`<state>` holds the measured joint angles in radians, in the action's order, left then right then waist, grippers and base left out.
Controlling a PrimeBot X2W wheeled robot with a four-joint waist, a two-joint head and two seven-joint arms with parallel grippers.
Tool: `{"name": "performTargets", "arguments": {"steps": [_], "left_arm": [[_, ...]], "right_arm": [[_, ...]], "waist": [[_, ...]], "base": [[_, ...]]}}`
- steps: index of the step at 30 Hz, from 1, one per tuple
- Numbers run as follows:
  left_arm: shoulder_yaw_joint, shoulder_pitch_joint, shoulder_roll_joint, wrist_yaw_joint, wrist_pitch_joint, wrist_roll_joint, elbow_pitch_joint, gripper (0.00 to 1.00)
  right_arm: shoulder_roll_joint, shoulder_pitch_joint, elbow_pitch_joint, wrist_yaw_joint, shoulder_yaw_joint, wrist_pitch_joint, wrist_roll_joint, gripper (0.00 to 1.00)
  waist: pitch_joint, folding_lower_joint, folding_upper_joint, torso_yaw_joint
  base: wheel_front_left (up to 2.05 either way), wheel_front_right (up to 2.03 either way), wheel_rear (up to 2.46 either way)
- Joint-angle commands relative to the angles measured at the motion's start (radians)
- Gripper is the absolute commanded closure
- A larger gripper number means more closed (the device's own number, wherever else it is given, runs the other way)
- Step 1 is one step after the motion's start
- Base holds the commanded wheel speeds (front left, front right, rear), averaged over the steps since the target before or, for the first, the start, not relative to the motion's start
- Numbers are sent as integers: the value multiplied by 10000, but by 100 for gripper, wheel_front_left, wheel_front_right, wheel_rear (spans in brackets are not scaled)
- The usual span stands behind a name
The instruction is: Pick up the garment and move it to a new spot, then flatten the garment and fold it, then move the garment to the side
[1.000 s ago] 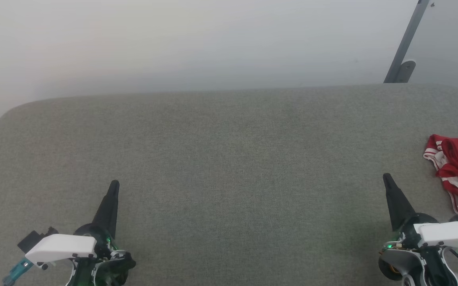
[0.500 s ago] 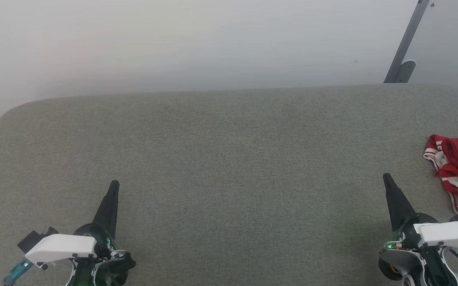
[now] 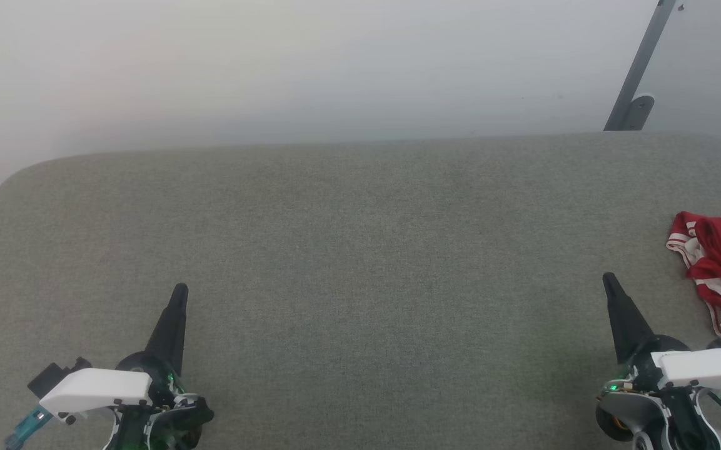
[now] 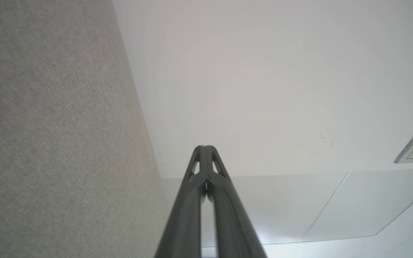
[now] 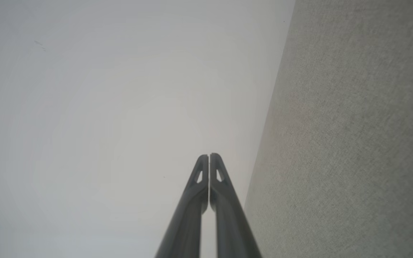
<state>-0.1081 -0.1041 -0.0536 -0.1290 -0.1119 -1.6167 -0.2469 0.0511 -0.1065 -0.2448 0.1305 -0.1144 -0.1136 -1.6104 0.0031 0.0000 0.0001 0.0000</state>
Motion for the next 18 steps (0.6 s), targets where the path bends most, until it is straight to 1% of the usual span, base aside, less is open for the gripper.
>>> {"name": "performTargets", "arguments": {"steps": [1,18], "left_arm": [[-48,-111,17,-32,-25,22,6,100],[-56,-112,24,-32,-34,35,7,100]], "right_arm": [[-35,-57,-22,4,-3,-29,-43,100],[-35,-57,-22,4,-3,-28,-44,100]], "waist": [[0,0,-1,0],[0,0,-1,0]], "base": [[0,0,0],[0,0,0]]}}
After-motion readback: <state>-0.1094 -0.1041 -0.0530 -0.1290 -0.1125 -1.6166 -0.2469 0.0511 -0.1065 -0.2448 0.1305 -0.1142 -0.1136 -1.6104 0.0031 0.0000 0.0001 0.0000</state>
